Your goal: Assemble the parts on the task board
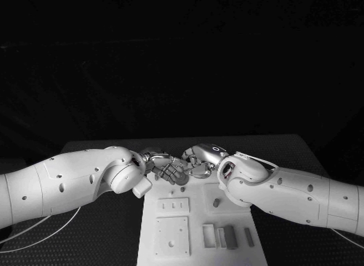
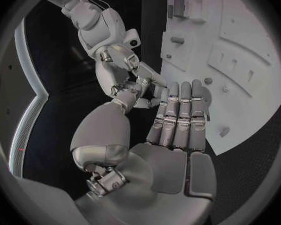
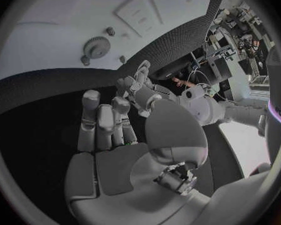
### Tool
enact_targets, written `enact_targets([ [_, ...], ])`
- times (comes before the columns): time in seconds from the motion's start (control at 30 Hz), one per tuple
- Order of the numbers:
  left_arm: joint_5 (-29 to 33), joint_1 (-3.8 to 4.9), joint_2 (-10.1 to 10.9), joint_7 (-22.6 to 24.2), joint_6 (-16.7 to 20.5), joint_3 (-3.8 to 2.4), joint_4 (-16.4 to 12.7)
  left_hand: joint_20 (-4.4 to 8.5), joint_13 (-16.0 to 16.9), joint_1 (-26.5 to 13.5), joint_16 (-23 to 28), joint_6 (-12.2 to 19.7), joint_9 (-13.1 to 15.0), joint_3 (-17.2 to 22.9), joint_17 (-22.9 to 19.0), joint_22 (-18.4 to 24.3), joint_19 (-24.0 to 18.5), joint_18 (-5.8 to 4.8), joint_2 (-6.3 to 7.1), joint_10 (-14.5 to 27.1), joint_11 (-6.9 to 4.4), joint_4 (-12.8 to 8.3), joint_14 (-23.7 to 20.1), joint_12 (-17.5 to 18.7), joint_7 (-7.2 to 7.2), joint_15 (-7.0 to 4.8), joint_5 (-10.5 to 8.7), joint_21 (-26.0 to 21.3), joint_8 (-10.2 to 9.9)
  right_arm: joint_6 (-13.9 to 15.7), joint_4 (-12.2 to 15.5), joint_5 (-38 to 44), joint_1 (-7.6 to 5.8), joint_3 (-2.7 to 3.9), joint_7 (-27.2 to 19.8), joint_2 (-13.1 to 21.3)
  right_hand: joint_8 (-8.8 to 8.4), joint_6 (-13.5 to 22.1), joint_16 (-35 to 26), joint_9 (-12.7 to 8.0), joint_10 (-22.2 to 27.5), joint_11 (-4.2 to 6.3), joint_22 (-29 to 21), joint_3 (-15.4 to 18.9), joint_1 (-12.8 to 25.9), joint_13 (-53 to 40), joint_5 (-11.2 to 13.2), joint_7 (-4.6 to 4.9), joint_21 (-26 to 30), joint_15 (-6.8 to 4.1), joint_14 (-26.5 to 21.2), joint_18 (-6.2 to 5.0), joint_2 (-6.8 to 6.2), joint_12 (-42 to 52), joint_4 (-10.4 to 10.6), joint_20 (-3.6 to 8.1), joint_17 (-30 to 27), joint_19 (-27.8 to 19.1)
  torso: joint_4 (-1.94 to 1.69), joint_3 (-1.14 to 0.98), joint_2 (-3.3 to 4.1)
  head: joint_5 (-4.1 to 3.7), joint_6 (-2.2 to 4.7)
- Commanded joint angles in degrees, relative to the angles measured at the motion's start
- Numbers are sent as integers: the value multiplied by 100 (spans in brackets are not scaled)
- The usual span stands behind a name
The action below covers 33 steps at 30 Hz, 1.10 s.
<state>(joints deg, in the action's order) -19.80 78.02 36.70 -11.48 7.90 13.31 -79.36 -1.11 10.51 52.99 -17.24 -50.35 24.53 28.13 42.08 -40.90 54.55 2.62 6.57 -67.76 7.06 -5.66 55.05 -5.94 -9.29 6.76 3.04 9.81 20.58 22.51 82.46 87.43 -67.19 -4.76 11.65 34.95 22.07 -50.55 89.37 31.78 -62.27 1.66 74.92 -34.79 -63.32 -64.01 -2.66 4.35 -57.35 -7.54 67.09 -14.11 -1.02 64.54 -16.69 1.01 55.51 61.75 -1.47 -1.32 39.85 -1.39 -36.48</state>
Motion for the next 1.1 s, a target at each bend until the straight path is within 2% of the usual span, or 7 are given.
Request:
enact_targets([
  [0.03,-46,1,-13,-8,-57,-3,-21,4,11,0,29,31,-11,26,10,-7,-28,95,-27,51,-9,8,-42,16,-29,10,-22,-17,-42,-58,45,78,1,5,28,-6,36,-1166,34,176,27,77,106,26,-35,7,-25,-64,-38,-44,61,-89,-25,8,-9,33,1,8,-2,1,2,-2,-6],
  [0.23,-46,1,-11,-6,43,-3,-22,1,15,13,32,38,-15,29,21,-16,-29,97,-54,58,-6,-5,-41,21,-34,11,-22,-17,-50,-69,131,78,1,5,40,25,35,-1168,33,182,21,78,105,27,-37,9,-25,-66,-39,-47,69,-89,-28,6,-10,36,4,12,-3,3,0,0,-8],
  [0.53,-37,2,-16,4,-25,-3,-25,-2,26,32,37,23,-14,28,41,-29,-30,100,-100,52,-8,-31,-38,20,-21,12,-22,-18,-48,-95,167,78,1,5,50,3,33,-1170,30,189,13,80,104,29,-36,12,-25,-68,-41,-50,76,-89,-30,2,-9,40,1,16,1,5,2,3,-15],
  [0.83,13,1,-68,26,-12,-4,20,-2,47,96,48,9,-15,35,80,-56,-28,104,-233,44,-14,-122,-30,22,15,9,-22,-20,-51,-94,207,75,2,5,52,-30,32,-1172,29,193,9,81,103,31,-34,14,-25,-69,-42,-52,80,-89,-32,0,-9,42,1,18,1,5,2,-5,-24],
  [1.1,105,-39,-96,53,62,-4,58,-3,56,125,58,8,-17,39,101,-71,-28,103,-307,46,-12,-182,-27,27,15,9,-22,-24,-58,-144,204,61,2,5,48,-64,31,-1173,28,198,5,83,101,32,-32,16,-25,-70,-42,-53,85,-89,-35,-2,-9,43,1,20,5,7,3,-33,-26],
])
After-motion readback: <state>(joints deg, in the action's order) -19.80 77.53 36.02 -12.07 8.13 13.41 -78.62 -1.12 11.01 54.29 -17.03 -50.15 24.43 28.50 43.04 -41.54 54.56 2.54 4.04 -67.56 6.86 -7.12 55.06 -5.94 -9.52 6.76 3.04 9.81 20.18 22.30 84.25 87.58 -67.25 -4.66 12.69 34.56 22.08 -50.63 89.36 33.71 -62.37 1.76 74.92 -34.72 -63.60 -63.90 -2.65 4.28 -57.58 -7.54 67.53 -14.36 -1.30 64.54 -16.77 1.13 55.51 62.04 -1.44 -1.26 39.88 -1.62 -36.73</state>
